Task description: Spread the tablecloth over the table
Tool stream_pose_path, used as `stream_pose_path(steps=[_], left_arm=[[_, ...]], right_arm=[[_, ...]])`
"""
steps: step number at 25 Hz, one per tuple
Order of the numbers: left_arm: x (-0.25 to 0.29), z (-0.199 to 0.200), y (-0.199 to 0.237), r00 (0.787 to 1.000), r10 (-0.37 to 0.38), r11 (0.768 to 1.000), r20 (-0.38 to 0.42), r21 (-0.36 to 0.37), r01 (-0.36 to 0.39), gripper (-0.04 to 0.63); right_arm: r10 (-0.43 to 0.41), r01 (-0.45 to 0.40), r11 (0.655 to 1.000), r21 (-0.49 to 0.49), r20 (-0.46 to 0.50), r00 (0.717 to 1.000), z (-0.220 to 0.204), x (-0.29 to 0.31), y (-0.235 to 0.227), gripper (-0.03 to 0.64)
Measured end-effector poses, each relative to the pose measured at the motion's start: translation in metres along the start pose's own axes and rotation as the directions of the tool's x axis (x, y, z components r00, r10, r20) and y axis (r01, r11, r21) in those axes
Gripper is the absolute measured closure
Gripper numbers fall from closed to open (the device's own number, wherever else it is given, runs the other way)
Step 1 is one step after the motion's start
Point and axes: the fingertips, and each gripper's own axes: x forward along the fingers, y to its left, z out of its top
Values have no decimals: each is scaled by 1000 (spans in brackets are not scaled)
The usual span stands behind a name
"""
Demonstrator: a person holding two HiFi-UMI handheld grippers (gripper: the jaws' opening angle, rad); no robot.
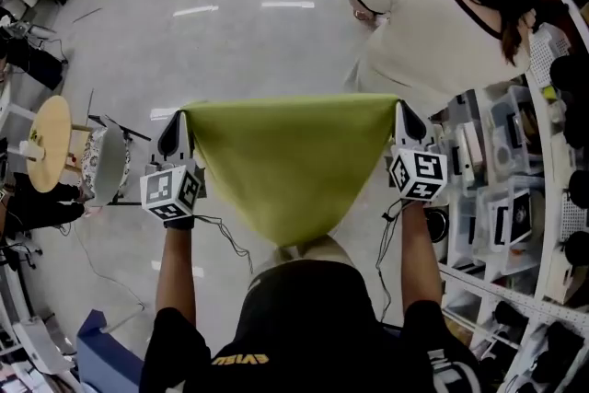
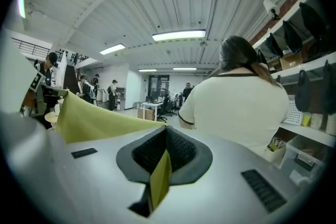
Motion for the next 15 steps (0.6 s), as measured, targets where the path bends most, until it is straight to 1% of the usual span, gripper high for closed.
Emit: stream_pose_path(steps=[4, 9, 12, 15], left_arm=[[64, -11, -5, 999, 4, 1000, -33, 8, -4, 578], [129, -46, 6, 994, -31, 999, -110, 28, 34, 578], [164, -76, 16, 985, -56, 998, -164, 17, 60, 578], [191, -113, 28, 969, -71, 997, -235, 19, 78, 578]], right_arm=[[26, -26, 1000, -1, -47, 999, -20, 51, -24, 614], [25, -22, 999, 25, -126, 992, -52, 108, -33, 614], [13, -9, 1000, 25, -171, 985, -72, 142, -33, 614], [9, -4, 1000, 25, -221, 975, -96, 169, -26, 614]])
